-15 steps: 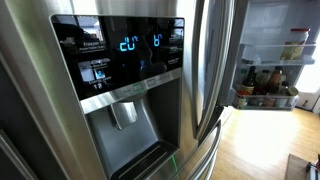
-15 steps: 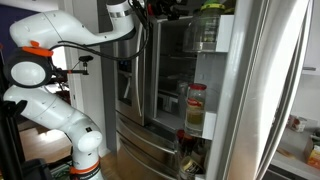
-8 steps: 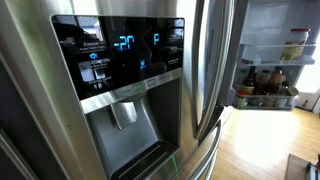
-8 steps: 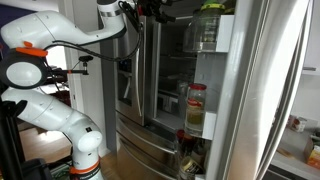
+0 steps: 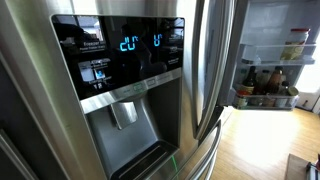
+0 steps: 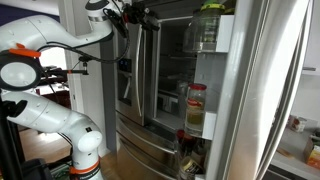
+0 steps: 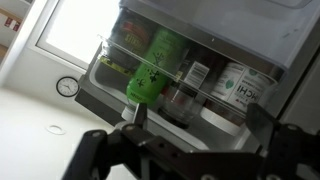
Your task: Remove the green bottle from the middle fridge door shelf and put it onto the top fridge door shelf
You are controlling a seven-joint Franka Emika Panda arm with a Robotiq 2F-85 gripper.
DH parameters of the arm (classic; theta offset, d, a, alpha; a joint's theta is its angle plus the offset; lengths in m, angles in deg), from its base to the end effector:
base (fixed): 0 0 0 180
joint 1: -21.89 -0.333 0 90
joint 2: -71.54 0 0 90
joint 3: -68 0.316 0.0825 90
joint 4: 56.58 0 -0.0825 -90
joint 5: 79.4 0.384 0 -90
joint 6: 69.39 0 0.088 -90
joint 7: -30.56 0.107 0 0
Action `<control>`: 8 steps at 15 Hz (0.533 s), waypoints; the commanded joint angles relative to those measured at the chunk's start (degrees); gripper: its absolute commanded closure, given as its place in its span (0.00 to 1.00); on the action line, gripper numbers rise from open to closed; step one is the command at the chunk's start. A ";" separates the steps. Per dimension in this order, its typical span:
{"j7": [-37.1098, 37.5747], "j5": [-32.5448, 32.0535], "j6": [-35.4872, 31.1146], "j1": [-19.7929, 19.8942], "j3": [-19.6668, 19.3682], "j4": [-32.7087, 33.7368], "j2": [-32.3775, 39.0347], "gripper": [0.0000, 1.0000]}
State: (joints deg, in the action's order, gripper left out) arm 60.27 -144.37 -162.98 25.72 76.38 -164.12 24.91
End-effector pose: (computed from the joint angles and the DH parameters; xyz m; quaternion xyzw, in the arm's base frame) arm 0.2298 -0.0259 0.8827 0.7333 -0.2889 0.3864 0.4792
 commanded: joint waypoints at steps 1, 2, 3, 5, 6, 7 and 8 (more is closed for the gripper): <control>0.00 1.28 5.13 -1.55 2.40 -2.52 -2.91 0.00; 0.03 1.22 5.90 -2.12 2.91 -3.17 -3.52 0.00; -0.22 1.28 6.52 -2.69 3.36 -3.15 -3.61 0.00; -0.50 1.16 7.70 -3.59 4.27 -3.64 -4.10 0.00; 0.15 -0.30 8.18 -3.19 4.84 -4.72 -4.52 0.00; -0.35 0.21 9.00 -3.66 4.96 -4.44 -4.40 0.00; -0.12 -0.10 9.64 -3.54 5.25 -4.51 -4.33 0.00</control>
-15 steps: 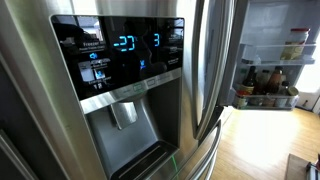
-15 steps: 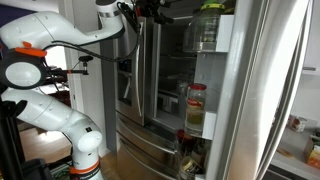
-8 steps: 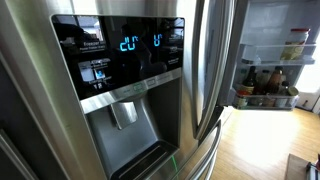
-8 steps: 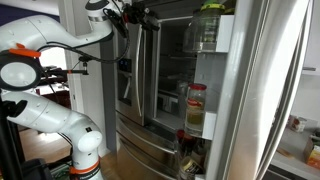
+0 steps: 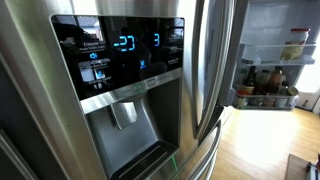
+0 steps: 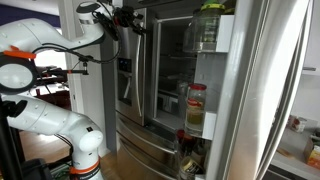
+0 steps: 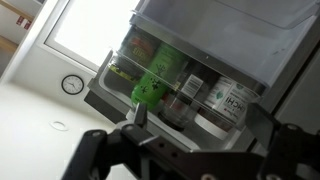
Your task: Remove the green bottle from the middle fridge door shelf and put it onto the top fridge door shelf
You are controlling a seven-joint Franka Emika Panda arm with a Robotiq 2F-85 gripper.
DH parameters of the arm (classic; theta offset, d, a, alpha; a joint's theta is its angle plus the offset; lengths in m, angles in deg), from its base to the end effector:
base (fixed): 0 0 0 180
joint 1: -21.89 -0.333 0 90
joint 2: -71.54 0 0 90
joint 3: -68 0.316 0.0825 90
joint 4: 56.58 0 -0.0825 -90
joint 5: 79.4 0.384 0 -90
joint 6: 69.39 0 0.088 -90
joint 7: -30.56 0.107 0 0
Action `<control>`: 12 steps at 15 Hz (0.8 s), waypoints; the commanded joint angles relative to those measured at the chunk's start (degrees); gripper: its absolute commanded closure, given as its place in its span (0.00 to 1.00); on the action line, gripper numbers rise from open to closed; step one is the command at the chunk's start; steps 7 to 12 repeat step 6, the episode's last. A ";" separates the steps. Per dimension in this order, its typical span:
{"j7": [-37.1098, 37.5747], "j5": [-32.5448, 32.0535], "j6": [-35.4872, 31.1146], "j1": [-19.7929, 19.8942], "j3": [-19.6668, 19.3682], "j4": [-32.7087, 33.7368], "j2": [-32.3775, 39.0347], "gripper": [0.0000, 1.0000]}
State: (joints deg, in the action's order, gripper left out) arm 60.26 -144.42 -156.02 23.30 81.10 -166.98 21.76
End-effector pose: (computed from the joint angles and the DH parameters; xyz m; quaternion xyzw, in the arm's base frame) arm 0.2068 0.0164 0.8661 0.7342 -0.2806 0.3717 0.4940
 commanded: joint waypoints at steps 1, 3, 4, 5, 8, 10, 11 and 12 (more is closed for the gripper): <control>-0.39 -0.23 3.19 -1.37 0.70 -1.87 -1.31 0.00; 0.32 -0.76 2.49 -1.55 0.47 -0.45 0.09 0.00; 0.32 -0.77 2.55 -1.57 0.52 -0.57 0.05 0.00; 0.32 -0.78 2.57 -1.58 0.52 -0.60 0.05 0.00; 0.32 -0.79 2.58 -1.58 0.52 -0.60 0.05 0.00; 0.32 -0.79 2.58 -1.58 0.52 -0.60 0.05 0.00; 0.32 -0.79 2.58 -1.58 0.52 -0.60 0.05 0.00; 0.32 -0.79 2.58 -1.58 0.52 -0.60 0.05 0.00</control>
